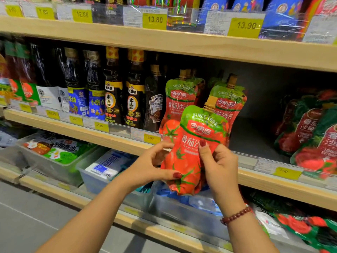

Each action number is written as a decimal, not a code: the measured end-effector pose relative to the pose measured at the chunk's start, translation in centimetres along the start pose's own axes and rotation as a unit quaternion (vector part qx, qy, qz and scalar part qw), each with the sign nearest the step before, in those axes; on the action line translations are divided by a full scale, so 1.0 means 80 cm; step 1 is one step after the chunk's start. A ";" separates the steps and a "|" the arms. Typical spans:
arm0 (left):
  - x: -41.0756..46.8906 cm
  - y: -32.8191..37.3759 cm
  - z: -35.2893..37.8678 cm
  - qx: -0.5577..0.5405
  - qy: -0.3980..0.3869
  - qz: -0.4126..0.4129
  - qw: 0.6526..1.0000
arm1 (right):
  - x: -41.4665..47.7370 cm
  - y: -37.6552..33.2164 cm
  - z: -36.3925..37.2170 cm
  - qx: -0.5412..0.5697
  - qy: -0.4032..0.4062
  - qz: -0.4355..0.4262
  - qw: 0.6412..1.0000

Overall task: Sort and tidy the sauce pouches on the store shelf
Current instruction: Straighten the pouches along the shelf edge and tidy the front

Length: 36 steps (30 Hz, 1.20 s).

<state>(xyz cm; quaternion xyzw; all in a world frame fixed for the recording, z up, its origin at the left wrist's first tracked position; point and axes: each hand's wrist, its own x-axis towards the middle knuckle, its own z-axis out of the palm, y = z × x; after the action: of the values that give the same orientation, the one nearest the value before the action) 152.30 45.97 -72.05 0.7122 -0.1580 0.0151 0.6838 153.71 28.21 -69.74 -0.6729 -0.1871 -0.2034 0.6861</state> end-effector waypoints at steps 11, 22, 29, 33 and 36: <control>0.012 0.032 0.017 -0.013 0.026 0.025 0.999 | 0.026 -0.007 -0.015 0.091 -0.042 0.104 0.990; 0.029 0.058 0.015 0.057 0.026 0.085 0.994 | 0.024 -0.021 -0.018 0.019 -0.082 0.034 0.996; 0.042 0.052 -0.047 0.299 0.124 0.124 0.938 | 0.049 -0.045 0.002 -0.050 -0.021 -0.087 0.995; 0.052 0.024 -0.051 0.401 0.123 0.096 0.903 | 0.076 -0.050 0.025 -0.073 -0.012 -0.111 0.991; 0.056 0.006 -0.049 0.410 0.182 0.108 0.887 | 0.091 -0.045 0.042 -0.083 -0.022 -0.107 0.991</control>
<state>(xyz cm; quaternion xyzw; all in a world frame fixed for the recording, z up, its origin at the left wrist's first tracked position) 157.20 48.93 -70.29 0.8923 -0.0867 0.2812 0.3422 158.04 31.32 -62.78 -0.7082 -0.2551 -0.2758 0.5978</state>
